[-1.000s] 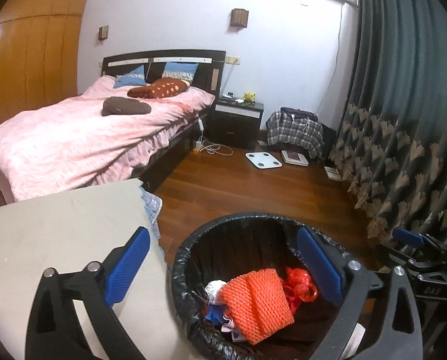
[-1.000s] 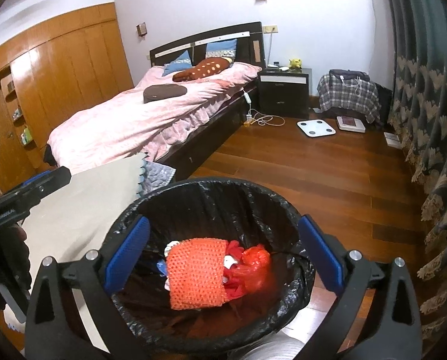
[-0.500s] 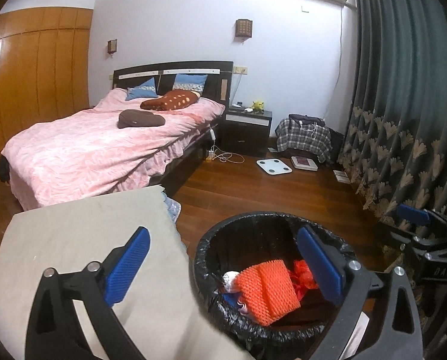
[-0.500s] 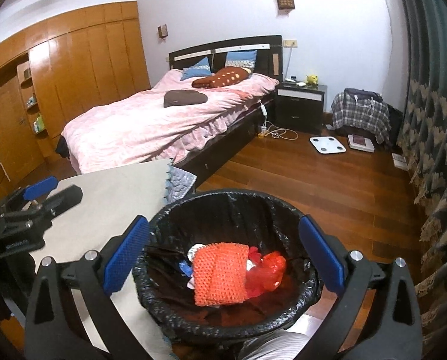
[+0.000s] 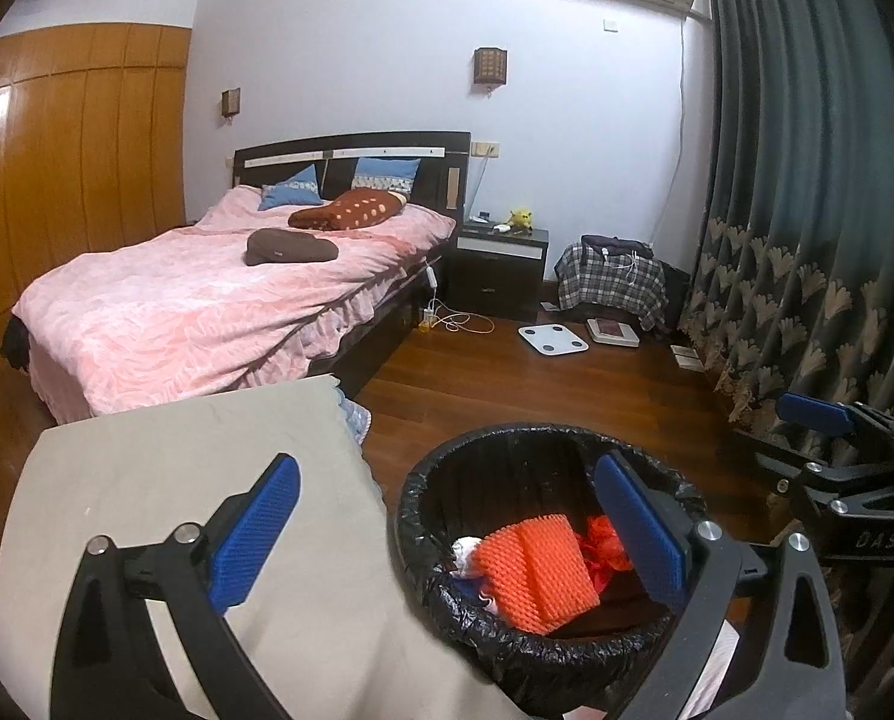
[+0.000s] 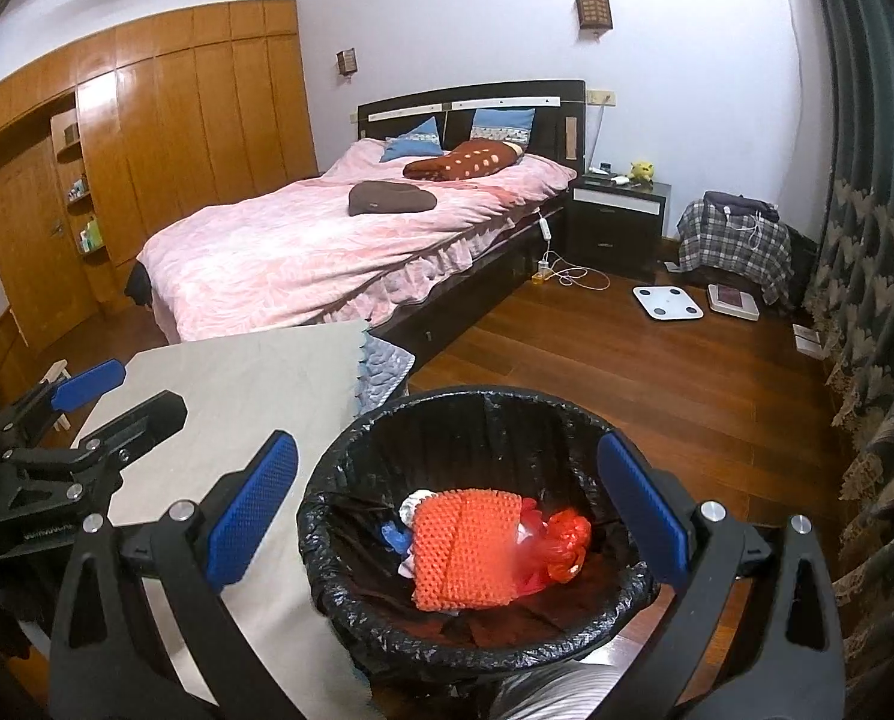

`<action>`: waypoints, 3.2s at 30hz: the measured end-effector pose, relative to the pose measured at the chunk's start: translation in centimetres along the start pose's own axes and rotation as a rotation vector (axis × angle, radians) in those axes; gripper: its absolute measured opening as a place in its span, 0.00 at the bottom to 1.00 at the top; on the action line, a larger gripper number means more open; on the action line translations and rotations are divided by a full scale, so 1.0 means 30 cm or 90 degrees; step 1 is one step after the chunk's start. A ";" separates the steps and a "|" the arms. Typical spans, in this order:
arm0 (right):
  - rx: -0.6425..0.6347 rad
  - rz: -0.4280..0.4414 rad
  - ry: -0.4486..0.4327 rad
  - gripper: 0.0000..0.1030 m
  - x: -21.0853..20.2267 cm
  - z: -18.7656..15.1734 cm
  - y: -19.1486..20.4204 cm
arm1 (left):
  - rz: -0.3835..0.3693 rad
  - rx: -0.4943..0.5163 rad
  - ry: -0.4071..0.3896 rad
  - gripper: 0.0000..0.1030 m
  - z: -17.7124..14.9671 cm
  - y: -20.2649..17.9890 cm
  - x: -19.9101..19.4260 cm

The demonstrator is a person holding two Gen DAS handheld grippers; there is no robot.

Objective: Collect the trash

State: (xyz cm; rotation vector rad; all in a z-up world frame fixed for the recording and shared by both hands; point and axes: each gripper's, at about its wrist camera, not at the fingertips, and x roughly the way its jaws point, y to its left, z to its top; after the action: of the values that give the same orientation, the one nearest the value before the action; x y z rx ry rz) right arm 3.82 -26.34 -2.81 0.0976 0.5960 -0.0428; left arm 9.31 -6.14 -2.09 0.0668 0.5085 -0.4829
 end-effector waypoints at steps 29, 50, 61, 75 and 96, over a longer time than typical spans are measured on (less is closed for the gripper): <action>-0.001 0.000 0.002 0.94 0.002 -0.003 0.013 | 0.001 0.001 0.003 0.94 0.012 0.002 -0.013; 0.000 0.001 0.003 0.94 0.005 -0.004 0.015 | 0.002 0.002 0.006 0.94 0.009 0.017 -0.006; 0.000 0.001 0.003 0.94 0.004 -0.001 0.015 | 0.001 0.002 0.007 0.94 0.012 0.019 -0.007; 0.000 0.001 0.003 0.94 0.003 0.002 0.013 | 0.001 0.002 0.008 0.94 0.016 0.016 -0.008; 0.001 0.001 0.007 0.94 0.006 -0.001 0.019 | 0.000 0.002 0.010 0.94 0.007 0.021 -0.004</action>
State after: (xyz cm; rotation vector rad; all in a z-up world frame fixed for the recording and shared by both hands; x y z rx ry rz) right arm 3.99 -25.76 -2.87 0.0996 0.6076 -0.0415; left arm 9.60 -5.58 -1.88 0.0737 0.5229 -0.4830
